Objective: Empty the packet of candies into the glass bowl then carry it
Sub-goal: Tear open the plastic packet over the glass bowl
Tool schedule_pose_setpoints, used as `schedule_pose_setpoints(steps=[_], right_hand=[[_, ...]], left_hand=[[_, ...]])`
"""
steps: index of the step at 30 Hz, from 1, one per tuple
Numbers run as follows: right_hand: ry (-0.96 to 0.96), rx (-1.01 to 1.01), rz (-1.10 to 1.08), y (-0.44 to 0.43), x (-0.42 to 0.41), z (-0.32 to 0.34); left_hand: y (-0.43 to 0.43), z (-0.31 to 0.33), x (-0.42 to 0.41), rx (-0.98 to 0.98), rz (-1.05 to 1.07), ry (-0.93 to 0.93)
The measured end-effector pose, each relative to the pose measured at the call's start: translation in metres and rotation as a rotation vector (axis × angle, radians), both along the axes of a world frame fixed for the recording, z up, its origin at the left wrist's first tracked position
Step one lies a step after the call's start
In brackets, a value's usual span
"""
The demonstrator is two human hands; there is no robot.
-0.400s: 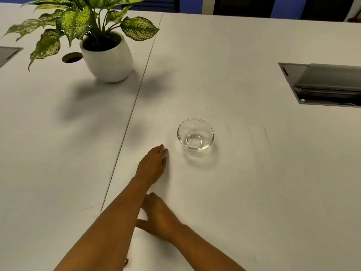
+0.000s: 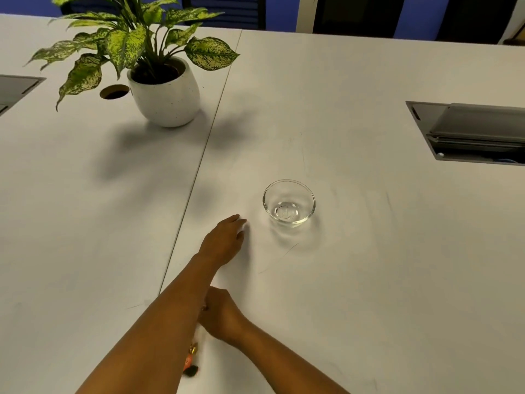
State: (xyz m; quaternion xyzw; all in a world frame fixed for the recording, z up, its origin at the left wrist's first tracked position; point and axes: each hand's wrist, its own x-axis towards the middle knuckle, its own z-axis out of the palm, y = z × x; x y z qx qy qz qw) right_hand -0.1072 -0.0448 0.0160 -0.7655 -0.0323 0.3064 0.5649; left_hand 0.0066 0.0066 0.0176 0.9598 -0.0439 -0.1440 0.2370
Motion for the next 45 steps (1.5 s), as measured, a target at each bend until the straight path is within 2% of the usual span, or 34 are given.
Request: schedule_pose_setpoints(steps=[3,6,11,15,22,26,29,32,36,45], right_hand=[[0.055,0.185,-0.079,-0.016,0.010,0.006],[-0.111,0.098,-0.106,-0.036,0.031,0.014],[-0.236,0.099,-0.218,-0.072,0.080,0.052],[-0.308,0.037,-0.299,-0.100,0.122,0.083],[-0.359,-0.051,-0.341,-0.131,0.161,0.111],[-0.423,-0.099,-0.361,-0.135,0.171,0.125],[-0.461,-0.126,-0.560,-0.134,0.175,0.129],[-0.313,-0.067,-0.754,-0.135,0.178,0.134],[-0.106,0.013,-0.703,-0.135,0.183,0.138],[-0.032,0.141,-0.773,-0.127,0.187,0.148]], left_hand=[[-0.002,0.011,0.007,-0.113,0.208,-0.093],[-0.005,0.039,0.018,-0.170,0.321,-0.173],[-0.008,0.083,0.036,-0.233,0.284,-0.101],[-0.014,0.116,0.047,-0.196,0.221,-0.079],[-0.027,0.142,0.054,-0.294,0.093,-0.038],[-0.037,0.152,0.061,-0.381,0.174,-0.081],[-0.047,0.154,0.062,-0.453,0.296,-0.084],[-0.055,0.155,0.065,-0.487,0.389,-0.136],[-0.065,0.161,0.069,-0.527,0.451,-0.193],[-0.076,0.161,0.073,-0.465,0.450,-0.188]])
